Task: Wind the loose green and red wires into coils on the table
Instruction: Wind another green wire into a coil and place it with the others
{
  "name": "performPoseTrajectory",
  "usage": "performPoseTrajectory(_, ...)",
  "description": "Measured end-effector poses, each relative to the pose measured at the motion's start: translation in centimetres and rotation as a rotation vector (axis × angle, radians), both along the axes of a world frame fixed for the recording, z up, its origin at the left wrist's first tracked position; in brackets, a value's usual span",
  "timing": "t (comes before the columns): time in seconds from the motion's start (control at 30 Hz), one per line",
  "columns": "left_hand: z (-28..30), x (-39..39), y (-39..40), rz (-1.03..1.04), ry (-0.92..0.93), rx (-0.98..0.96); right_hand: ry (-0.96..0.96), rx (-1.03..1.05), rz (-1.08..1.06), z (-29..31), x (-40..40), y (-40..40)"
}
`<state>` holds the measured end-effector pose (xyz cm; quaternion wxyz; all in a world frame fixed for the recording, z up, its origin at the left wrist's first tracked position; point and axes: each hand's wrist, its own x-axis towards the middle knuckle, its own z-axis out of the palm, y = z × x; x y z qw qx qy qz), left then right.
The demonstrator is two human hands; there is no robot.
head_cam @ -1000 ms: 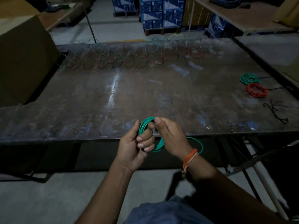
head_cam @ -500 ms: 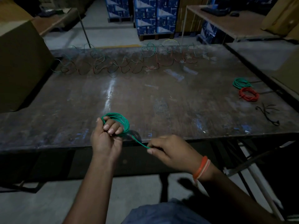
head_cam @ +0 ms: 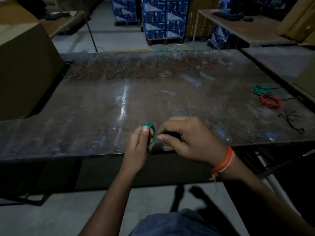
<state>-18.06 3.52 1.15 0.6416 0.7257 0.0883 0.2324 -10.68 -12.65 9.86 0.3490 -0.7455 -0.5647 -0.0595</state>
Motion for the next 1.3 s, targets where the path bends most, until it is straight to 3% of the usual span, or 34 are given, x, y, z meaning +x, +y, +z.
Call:
performPoseTrajectory(0.13,1.2,-1.1,1.6,-0.140,0.036,-0.330,0.040,0.107,-0.105,-0.2,0.6,1.4)
performPoseTrajectory(0.33,1.8,-2.6,2.4,-0.330,0.099,-0.407,0.148,0.208,-0.234,-1.9,0.5,2.8)
performPoseTrajectory(0.6,0.2,-0.8,2.5,-0.540,0.081,-0.945,0.352,0.255,-0.348,-4.9,3.1,0.9)
performPoseTrajectory(0.93,0.0,9.4,-1.1,-0.657,0.158,-1.098,0.640,0.154,-0.268,-8.8,11.5,-4.1)
performPoseTrajectory(1.07,0.1,15.2,-4.0,-0.775,0.163,-1.163,0.795,0.237,-0.300,-10.0,16.5,-6.6)
performPoseTrajectory(1.2,0.4,20.6,-6.9,-0.811,0.209,-1.174,0.579,0.208,-0.515,-10.6,22.2,-8.7)
performPoseTrajectory(1.3,0.7,24.0,-9.0,-0.694,0.232,-1.140,0.557,0.126,-0.483,-10.5,25.3,-10.0)
